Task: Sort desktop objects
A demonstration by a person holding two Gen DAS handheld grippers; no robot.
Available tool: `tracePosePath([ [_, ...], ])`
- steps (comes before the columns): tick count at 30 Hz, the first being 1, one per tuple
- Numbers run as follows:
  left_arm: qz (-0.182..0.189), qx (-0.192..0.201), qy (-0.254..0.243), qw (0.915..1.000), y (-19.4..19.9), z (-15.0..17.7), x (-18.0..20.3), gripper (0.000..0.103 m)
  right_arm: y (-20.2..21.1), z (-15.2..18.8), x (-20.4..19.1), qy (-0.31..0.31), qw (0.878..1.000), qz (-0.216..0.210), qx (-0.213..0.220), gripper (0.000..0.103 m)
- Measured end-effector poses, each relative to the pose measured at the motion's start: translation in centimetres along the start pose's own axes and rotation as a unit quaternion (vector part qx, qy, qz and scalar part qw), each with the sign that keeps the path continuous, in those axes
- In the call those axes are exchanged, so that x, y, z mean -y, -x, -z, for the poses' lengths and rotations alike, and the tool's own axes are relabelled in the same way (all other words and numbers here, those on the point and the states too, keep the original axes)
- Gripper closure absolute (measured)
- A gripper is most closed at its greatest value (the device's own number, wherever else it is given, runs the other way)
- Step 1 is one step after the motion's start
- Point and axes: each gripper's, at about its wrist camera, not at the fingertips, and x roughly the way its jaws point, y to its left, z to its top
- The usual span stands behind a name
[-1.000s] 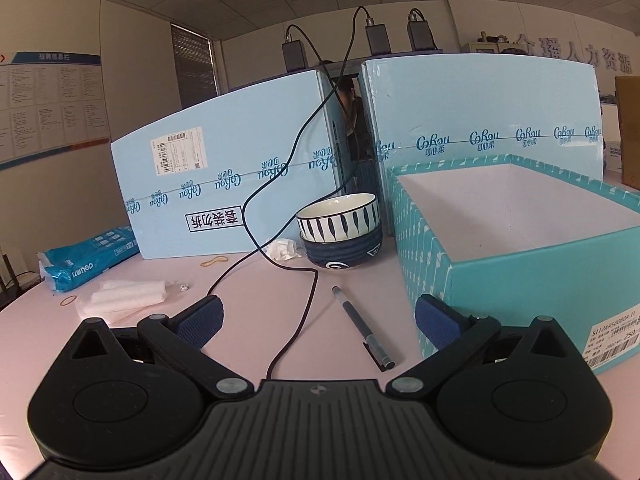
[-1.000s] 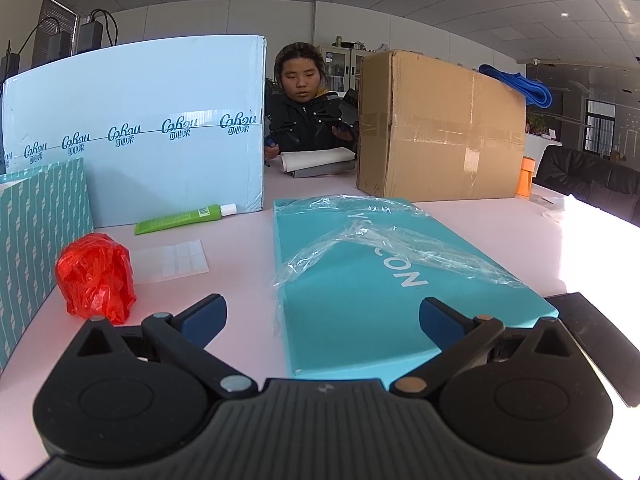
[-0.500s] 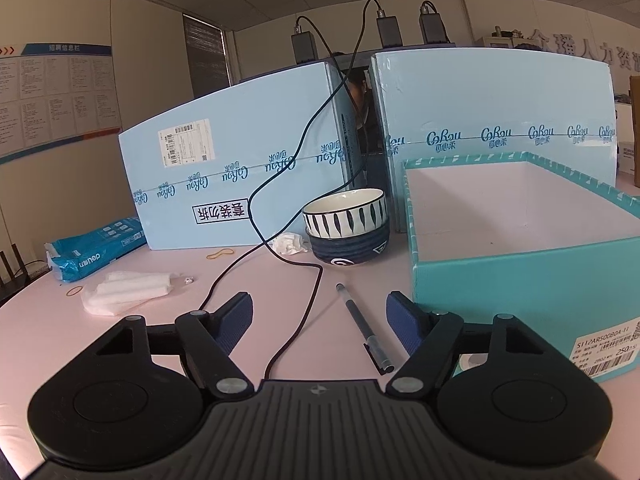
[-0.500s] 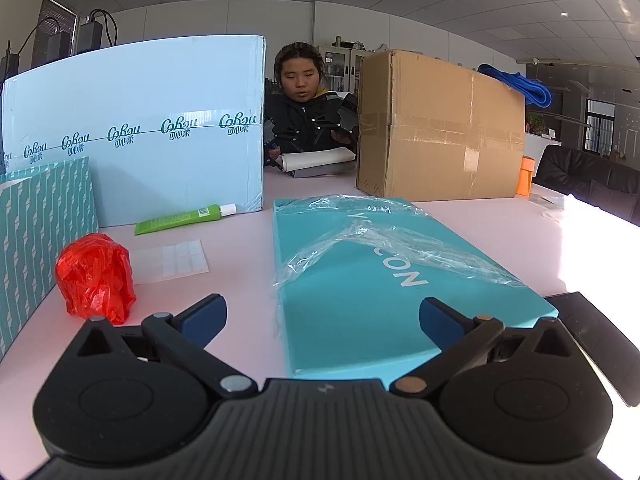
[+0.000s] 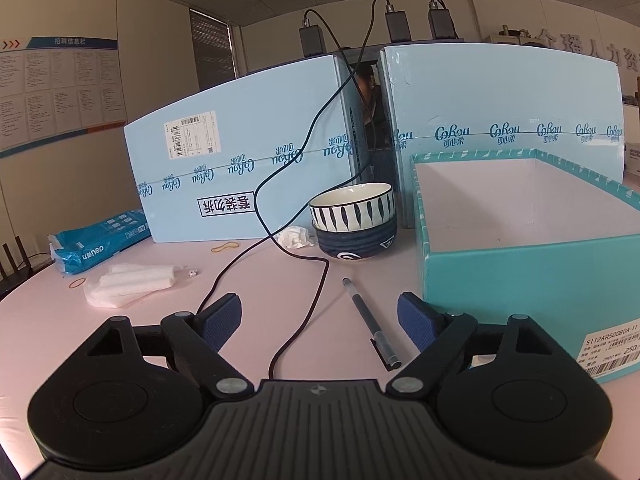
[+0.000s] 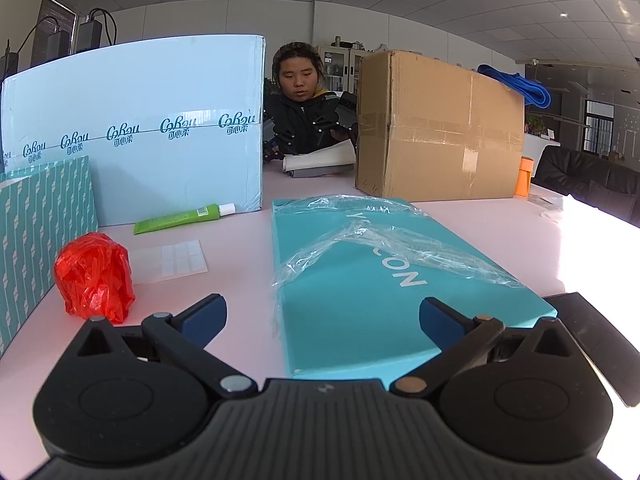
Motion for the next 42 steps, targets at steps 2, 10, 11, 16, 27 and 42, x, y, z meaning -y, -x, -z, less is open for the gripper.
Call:
tracePosePath([
  [2,0.002,0.004,0.005,1.0000,0.1,0.2,-0.3,0.020,0.0,0.0,0.0,0.000,1.000,0.001,0.000,0.000],
  [10,-0.025,-0.004,0.000,0.9997,0.1,0.4,-0.6,0.073,0.1,0.0,0.0,0.001,1.000,0.003,0.001,0.000],
  [11,-0.025,-0.006,0.003,0.9997,0.1,0.5,-0.7,0.077,0.1,0.0,0.0,0.001,1.000,0.004,0.001,0.000],
  [16,0.001,-0.012,0.002,0.9999,0.1,1.0,-0.9,0.095,0.1,0.0,0.0,0.001,1.000,0.005,0.001,0.000],
  [27,0.030,0.010,-0.062,0.9976,1.4,1.0,2.6,0.098,0.1,0.1,0.0,0.002,1.000,0.007,0.001,0.000],
  [42,0.062,-0.060,0.006,0.9962,-1.0,1.7,2.0,0.081,0.4,0.0,0.1,-0.003,1.000,0.003,0.006,0.000],
])
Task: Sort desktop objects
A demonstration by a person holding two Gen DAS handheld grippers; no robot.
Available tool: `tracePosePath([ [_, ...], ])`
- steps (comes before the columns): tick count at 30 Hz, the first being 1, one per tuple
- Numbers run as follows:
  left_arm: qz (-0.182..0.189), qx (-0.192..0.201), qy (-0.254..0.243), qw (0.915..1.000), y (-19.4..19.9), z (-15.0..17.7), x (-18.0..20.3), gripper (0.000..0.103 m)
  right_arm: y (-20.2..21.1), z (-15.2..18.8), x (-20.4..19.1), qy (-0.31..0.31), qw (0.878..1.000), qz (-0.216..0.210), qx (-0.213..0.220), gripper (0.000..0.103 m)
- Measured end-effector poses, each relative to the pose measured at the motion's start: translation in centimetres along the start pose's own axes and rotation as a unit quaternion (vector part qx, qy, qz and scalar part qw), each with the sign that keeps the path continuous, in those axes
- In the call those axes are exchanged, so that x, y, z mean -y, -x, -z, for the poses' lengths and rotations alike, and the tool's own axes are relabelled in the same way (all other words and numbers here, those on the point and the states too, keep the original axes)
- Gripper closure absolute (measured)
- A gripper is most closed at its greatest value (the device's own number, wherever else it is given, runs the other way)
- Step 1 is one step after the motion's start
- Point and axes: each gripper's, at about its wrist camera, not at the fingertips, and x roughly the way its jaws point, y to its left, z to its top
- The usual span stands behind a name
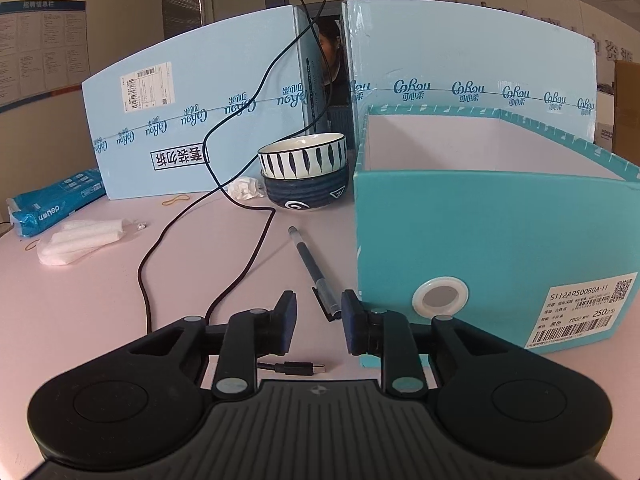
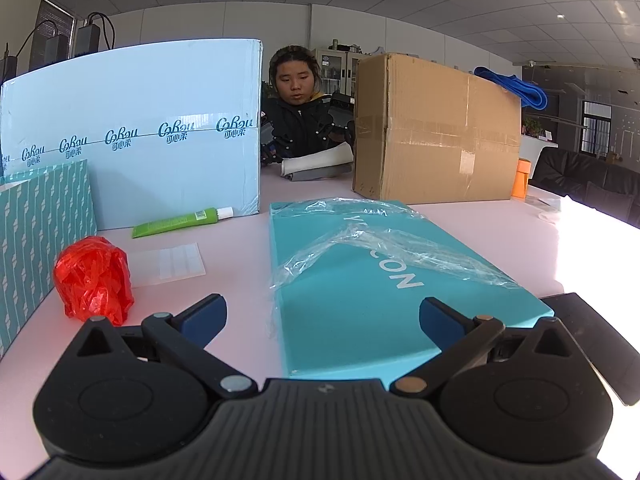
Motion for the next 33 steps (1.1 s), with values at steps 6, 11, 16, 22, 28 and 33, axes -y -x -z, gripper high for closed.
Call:
tracePosePath([
  [6,0.033,0.016,-0.014,0.9992,1.0,1.2,-1.3,0.057,0.0,0.0,0.0,-0.002,1.000,-0.001,0.002,0.000],
  [11,0.033,0.043,-0.041,0.9977,2.6,1.9,-1.8,0.035,0.0,0.0,-0.1,0.002,1.000,0.000,0.000,0.000],
  [16,0.067,0.066,-0.073,0.9929,4.4,2.8,-0.7,0.020,0.0,0.0,-0.2,0.005,1.000,0.003,0.000,0.000],
  [22,0.148,0.091,-0.119,0.9777,6.8,3.5,4.4,0.020,-0.1,0.0,-0.3,0.009,1.000,0.005,0.000,0.000],
  [28,0.197,0.070,-0.139,0.9680,8.0,3.7,11.9,0.020,-0.1,0.0,-0.1,0.000,1.000,0.002,0.000,0.000],
  [33,0.199,0.028,-0.111,0.9733,7.2,3.6,16.1,0.027,0.0,0.0,0.0,-0.004,1.000,-0.001,0.002,0.000],
])
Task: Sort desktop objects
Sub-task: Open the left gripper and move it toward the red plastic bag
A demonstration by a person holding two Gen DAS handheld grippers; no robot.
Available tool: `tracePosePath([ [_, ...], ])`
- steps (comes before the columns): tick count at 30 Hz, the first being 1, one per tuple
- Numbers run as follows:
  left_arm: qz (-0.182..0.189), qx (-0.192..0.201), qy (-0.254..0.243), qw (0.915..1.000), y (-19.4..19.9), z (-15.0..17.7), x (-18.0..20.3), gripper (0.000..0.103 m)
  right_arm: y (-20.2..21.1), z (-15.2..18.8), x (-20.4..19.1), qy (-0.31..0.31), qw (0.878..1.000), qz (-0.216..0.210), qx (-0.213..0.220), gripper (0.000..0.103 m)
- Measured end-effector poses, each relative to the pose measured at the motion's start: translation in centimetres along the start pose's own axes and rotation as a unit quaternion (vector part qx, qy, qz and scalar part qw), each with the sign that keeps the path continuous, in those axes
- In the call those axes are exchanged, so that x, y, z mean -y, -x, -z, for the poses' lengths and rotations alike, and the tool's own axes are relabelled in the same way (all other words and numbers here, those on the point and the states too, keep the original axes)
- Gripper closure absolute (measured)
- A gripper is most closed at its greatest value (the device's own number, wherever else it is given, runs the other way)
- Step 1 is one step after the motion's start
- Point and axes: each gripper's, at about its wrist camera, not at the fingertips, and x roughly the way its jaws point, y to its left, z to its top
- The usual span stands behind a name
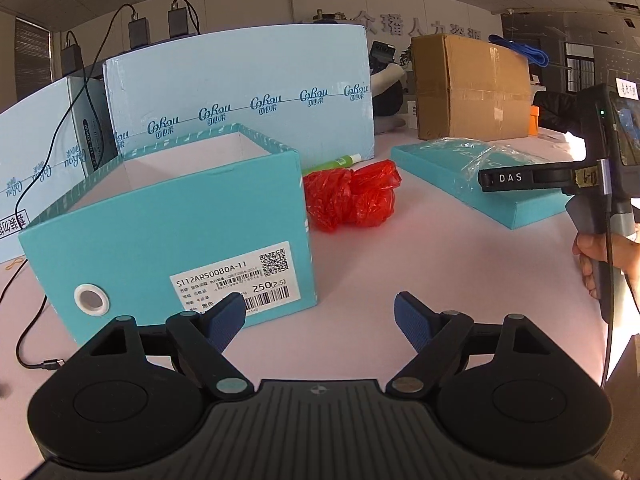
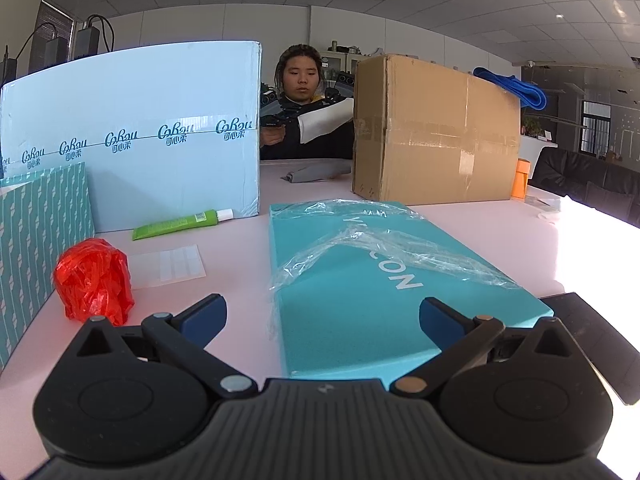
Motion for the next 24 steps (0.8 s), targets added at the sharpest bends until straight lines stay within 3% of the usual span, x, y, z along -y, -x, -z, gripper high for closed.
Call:
tracePosePath([
  [4,-0.022,-0.019,0.007,0.9996,-1.7,-0.4,1.9,0.040,0.0,0.0,0.1,-0.004,1.000,-0.003,-0.001,0.000],
  [7,-0.025,-0.027,0.010,0.9993,-2.9,-0.8,2.9,0.043,0.0,-0.1,0.2,-0.005,1.000,-0.007,-0.002,0.000],
  [15,-0.036,-0.045,0.029,0.9979,-5.6,-1.8,4.1,0.042,0.0,-0.1,0.3,-0.009,1.000,-0.020,-0.002,0.000],
  [18,-0.033,-0.041,0.050,0.9974,-6.1,-2.3,4.0,0.034,0.0,-0.1,0.2,-0.007,1.000,-0.025,-0.004,0.000],
  [24,-0.041,-0.040,0.049,0.9972,-7.7,-2.9,4.2,0.029,0.0,-0.3,0.3,-0.006,0.997,-0.071,0.000,0.000],
])
